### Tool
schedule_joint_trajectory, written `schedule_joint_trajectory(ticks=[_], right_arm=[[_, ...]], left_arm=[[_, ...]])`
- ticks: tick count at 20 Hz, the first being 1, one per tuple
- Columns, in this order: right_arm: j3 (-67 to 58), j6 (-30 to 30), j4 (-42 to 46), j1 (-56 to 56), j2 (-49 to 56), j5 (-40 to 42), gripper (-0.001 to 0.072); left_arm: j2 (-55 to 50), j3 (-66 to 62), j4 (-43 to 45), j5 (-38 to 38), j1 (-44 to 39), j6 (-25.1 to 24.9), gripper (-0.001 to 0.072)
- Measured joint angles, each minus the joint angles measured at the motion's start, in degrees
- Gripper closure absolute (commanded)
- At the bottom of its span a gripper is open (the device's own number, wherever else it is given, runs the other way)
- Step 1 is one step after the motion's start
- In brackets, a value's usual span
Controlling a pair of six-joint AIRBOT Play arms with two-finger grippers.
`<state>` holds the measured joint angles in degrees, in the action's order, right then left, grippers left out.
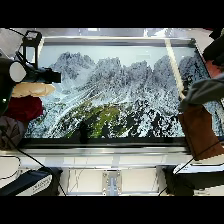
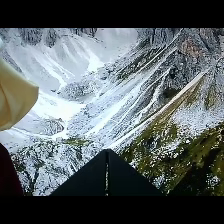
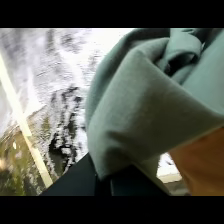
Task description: Fold the shirts.
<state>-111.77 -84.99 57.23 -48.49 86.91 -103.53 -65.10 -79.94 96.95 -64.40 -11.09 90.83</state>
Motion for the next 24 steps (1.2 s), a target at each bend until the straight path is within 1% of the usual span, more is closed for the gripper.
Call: schedule_joint_trajectory(ticks=[4,7,8,9,10,11,12,15,18,20,22,23,24], right_arm=[[12.50,2.51,1.14,-14.38,-4.28,-0.48,0.0695],[23.45,3.69,2.60,-19.56,-6.14,0.57,0.0693],[26.77,4.09,3.56,-20.46,-6.43,1.25,0.0654],[30.03,4.37,4.42,-21.16,-6.73,1.66,0.0557],[32.76,4.57,4.90,-21.64,-7.04,1.70,0.0431],[34.62,4.72,5.11,-21.99,-7.41,1.90,0.0359],[35.74,4.85,4.55,-22.25,-8.04,1.97,0.0321],[34.25,4.90,-1.99,-22.62,-10.47,2.32,0.0322],[29.66,5.20,-15.43,-21.16,-13.84,5.35,0.0323],[27.36,6.71,-25.07,-17.18,-16.33,7.58,0.0331],[26.08,9.07,-30.18,-10.05,-18.56,9.09,0.0335],[25.70,10.25,-30.60,-5.62,-19.43,9.22,0.0393],[25.40,11.37,-29.90,-0.15,-20.13,9.55,0.0531]], left_arm=[[0.00,0.00,-0.15,0.00,0.02,1.22,0.0697],[0.00,0.00,-0.17,-0.02,0.02,3.10,0.0698],[0.00,0.00,-0.24,-0.02,0.02,3.39,0.0698],[0.00,0.00,-0.48,-0.11,0.00,3.67,0.0698],[0.00,0.00,-1.05,-0.13,0.02,3.85,0.0698],[0.00,0.00,-1.49,-0.15,0.02,3.98,0.0698],[0.00,0.00,-1.66,-0.15,0.02,4.20,0.0698],[0.00,0.00,-2.45,-0.17,0.00,4.37,0.0697],[0.00,0.00,-2.54,-0.20,0.02,4.61,0.0697],[0.00,0.00,-2.58,-0.22,0.00,4.61,0.0698],[-0.02,0.00,-2.62,-0.20,0.02,4.59,0.0697],[-0.09,0.00,-2.71,-0.20,0.02,4.59,0.0697],[-0.13,0.00,-2.73,-0.24,0.02,4.59,0.0697]])
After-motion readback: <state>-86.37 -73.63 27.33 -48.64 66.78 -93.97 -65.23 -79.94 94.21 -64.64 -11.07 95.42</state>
